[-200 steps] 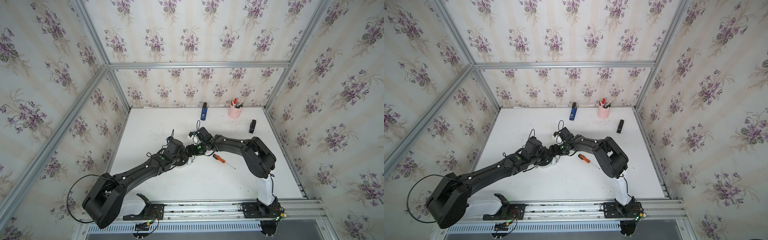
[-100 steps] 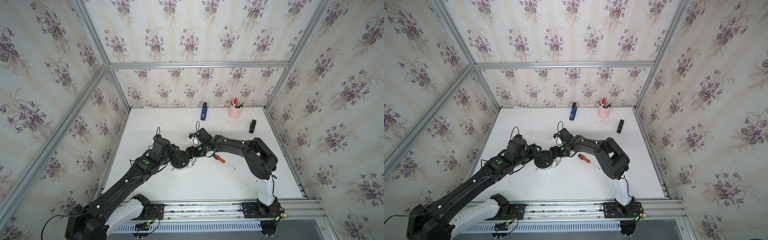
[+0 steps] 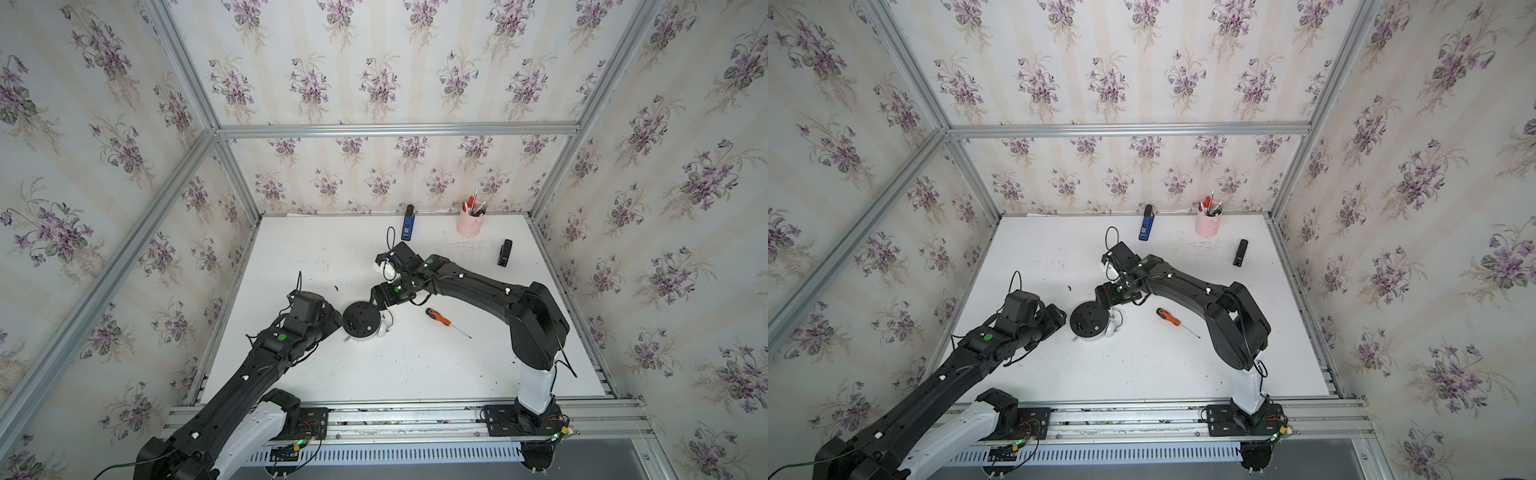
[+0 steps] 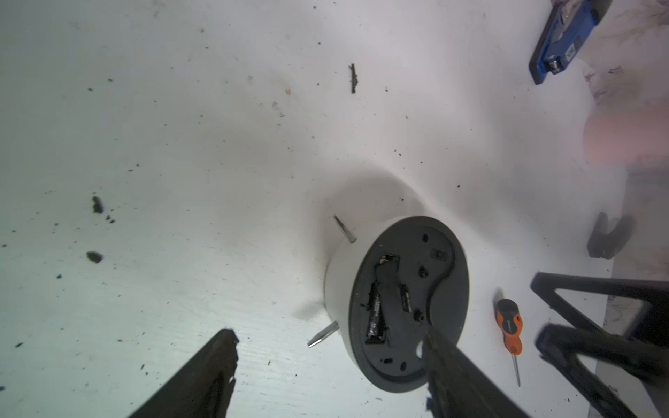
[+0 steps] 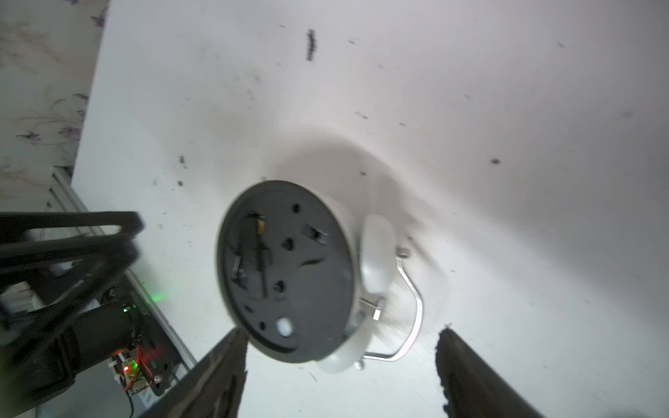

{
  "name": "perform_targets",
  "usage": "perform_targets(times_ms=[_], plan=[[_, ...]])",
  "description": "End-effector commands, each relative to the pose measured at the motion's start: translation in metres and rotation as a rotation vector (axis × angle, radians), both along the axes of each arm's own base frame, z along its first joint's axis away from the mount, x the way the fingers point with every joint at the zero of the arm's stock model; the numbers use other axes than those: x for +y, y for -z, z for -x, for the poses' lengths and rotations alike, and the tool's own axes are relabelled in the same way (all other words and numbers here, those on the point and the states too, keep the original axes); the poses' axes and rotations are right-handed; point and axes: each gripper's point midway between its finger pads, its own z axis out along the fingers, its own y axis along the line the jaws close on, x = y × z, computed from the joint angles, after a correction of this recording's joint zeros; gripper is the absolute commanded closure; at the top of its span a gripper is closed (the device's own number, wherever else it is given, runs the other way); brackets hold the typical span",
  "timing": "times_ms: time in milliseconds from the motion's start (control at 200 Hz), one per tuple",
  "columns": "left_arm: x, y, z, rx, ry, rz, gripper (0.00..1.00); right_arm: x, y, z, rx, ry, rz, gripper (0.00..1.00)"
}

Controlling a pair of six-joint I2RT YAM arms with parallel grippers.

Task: Remove the battery from the alarm
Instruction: Remove the cover from the alarm.

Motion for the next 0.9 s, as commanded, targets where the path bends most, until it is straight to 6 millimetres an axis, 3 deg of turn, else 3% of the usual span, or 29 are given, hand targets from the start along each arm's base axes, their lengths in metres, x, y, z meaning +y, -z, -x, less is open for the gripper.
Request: perform_targets(times_ms=[0, 205, 350, 450, 535, 894], plan=[[0.011, 0.011, 0.014, 0.069, -0.045, -0.012, 0.17, -0.007, 0.02, 0.013, 0.021, -0.031, 0.126, 0.24], [0.019, 0.02, 0.025, 0.112, -0.063, -0.015, 0.18, 0.009, 0.035, 0.031, -0.009, -0.088, 0.229, 0.31], [0.019, 0.023, 0.027, 0.107, -0.055, -0.001, 0.18, 0.026, 0.028, 0.031, -0.044, -0.089, 0.234, 0.35], [0.019, 0.023, 0.027, 0.101, -0.054, 0.003, 0.18, 0.029, 0.031, 0.032, -0.063, -0.097, 0.278, 0.37], [0.019, 0.023, 0.027, 0.099, -0.051, 0.004, 0.18, 0.029, 0.037, 0.031, -0.065, -0.097, 0.307, 0.45], [0.02, 0.028, 0.029, 0.097, -0.048, 0.01, 0.18, 0.042, 0.044, 0.025, -0.089, -0.082, 0.332, 0.55]])
